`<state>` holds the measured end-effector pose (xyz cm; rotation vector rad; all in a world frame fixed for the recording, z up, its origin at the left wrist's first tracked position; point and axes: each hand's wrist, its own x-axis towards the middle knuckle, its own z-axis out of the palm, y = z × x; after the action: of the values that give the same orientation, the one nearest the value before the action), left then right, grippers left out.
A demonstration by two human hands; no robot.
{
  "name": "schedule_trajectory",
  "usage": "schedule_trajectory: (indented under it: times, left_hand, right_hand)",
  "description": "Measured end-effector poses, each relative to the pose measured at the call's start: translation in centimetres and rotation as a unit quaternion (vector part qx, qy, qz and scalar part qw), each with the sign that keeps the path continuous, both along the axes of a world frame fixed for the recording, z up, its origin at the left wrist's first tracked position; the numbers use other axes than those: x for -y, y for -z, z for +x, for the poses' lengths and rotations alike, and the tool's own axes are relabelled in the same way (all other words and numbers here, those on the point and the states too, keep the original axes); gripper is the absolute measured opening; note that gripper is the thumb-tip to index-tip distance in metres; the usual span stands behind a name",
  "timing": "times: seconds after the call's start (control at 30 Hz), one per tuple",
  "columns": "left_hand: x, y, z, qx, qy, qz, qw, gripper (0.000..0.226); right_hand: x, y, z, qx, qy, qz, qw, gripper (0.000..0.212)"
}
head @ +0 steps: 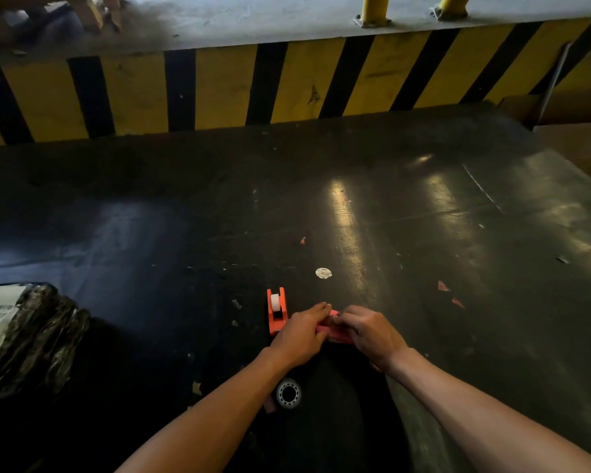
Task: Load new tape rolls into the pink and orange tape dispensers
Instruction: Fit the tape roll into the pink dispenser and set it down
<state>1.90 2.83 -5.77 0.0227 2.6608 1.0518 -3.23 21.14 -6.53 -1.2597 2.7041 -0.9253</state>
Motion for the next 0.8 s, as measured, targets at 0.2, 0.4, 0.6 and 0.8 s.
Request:
schedule_trajectory:
  times: [0.2,0.4,0.6,0.8]
  left_hand:
    - [0.2,0.1,-0.3,-0.016,-0.043,0.033,0.998,0.050]
    - [0.2,0.3,-0.3,-0.023,-0.052,0.014,0.998,0.041]
    - [0.2,0.2,-0.5,-0.013,-0.041,0.004,0.999,0.041]
    - [0.2,0.1,-0.5,-0.010,-0.036,0.004,0.999,0.042]
  right_hand:
    - [0.0,0.1,0.1,0.021,0.038,0.001,0.999,0.063]
    - [-0.7,0.3,1.0,-0.122,0.064,0.064,0.988,0.047]
    - [-4.0,-0.1,-0.1,-0.155,0.054,0.125,0.979,0.017]
    - [-6.7,-0.4,-0.1,-0.144,0.066,0.161,0.974,0.017]
